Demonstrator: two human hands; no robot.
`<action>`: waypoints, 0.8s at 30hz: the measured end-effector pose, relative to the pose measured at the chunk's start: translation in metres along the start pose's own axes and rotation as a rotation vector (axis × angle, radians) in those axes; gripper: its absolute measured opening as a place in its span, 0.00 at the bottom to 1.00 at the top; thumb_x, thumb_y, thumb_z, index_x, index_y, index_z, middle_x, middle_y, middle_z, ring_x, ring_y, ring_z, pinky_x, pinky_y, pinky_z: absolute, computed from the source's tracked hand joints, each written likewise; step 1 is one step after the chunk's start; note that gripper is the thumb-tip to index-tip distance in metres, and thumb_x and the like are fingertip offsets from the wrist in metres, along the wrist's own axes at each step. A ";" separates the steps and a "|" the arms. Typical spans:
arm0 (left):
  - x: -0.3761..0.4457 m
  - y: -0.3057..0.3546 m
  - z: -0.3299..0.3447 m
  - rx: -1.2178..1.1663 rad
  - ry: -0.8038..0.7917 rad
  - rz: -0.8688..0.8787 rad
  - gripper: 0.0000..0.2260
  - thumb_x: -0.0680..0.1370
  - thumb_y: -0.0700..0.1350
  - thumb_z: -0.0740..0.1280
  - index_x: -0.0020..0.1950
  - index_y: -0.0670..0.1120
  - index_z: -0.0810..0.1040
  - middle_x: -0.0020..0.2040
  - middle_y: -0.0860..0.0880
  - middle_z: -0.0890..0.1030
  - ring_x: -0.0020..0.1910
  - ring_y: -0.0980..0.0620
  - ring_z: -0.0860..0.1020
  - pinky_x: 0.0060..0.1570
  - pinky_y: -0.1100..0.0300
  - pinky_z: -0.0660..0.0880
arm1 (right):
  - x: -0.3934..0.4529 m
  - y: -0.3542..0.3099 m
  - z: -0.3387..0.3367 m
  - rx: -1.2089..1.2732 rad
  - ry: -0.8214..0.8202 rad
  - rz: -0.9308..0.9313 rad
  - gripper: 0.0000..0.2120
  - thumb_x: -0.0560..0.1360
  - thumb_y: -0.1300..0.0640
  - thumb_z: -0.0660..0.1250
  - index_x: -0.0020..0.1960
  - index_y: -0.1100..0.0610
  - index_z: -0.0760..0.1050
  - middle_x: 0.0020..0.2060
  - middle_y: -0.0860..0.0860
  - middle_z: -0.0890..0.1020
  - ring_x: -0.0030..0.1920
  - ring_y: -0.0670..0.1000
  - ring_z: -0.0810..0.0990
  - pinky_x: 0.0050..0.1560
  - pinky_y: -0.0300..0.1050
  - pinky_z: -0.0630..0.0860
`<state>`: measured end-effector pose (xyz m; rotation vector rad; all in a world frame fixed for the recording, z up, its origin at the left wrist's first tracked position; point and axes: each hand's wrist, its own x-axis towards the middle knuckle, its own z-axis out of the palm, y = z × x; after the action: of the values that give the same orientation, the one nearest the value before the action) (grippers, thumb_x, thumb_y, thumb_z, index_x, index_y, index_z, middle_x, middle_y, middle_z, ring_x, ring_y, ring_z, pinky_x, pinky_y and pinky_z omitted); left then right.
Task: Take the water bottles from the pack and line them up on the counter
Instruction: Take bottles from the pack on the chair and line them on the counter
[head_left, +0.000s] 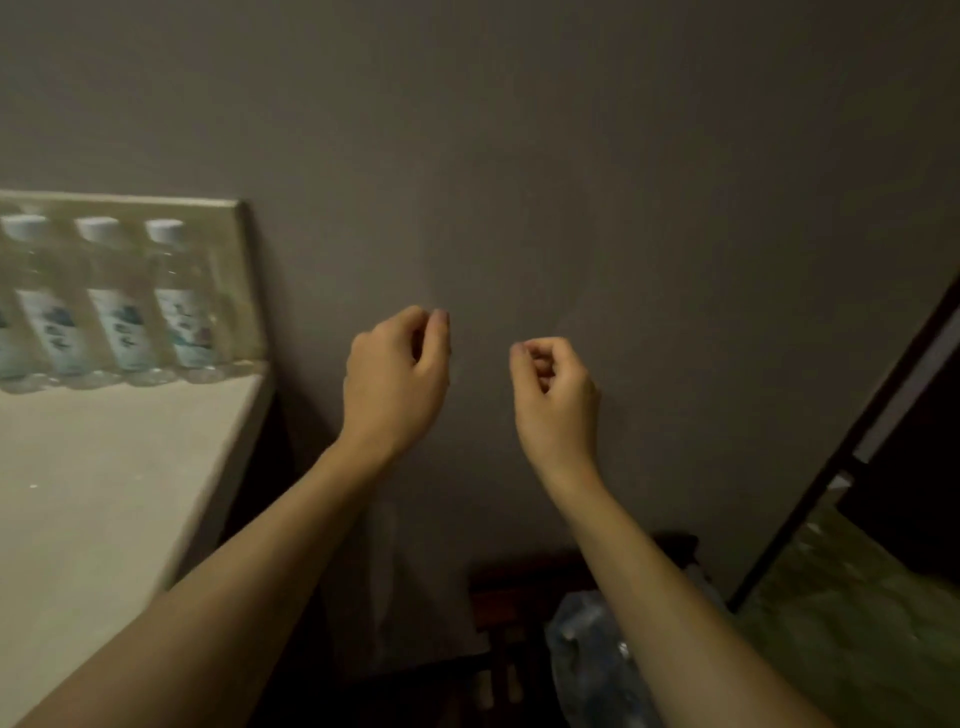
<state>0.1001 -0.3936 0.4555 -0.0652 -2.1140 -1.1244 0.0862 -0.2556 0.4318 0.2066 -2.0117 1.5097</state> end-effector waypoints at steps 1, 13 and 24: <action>-0.007 0.012 0.018 -0.021 -0.009 -0.004 0.18 0.82 0.52 0.59 0.36 0.46 0.75 0.29 0.49 0.79 0.29 0.49 0.80 0.35 0.44 0.79 | 0.005 0.006 -0.020 0.005 0.004 0.007 0.06 0.79 0.53 0.65 0.45 0.55 0.76 0.33 0.43 0.78 0.34 0.40 0.76 0.37 0.36 0.72; -0.081 0.053 0.205 -0.178 -0.221 -0.238 0.15 0.82 0.51 0.59 0.39 0.48 0.77 0.30 0.50 0.80 0.29 0.51 0.80 0.37 0.43 0.80 | 0.027 0.128 -0.154 -0.058 0.095 0.124 0.07 0.79 0.55 0.64 0.43 0.48 0.73 0.31 0.43 0.78 0.32 0.38 0.77 0.31 0.29 0.70; -0.120 0.019 0.353 -0.244 -0.420 -0.462 0.16 0.83 0.49 0.58 0.40 0.42 0.76 0.34 0.42 0.81 0.34 0.43 0.80 0.41 0.41 0.79 | 0.048 0.256 -0.207 -0.150 -0.016 0.395 0.07 0.80 0.56 0.62 0.45 0.46 0.73 0.33 0.48 0.80 0.29 0.43 0.78 0.32 0.36 0.75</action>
<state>-0.0085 -0.0878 0.2699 0.0869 -2.4168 -1.7681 0.0058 0.0308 0.2825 -0.2558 -2.2620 1.5770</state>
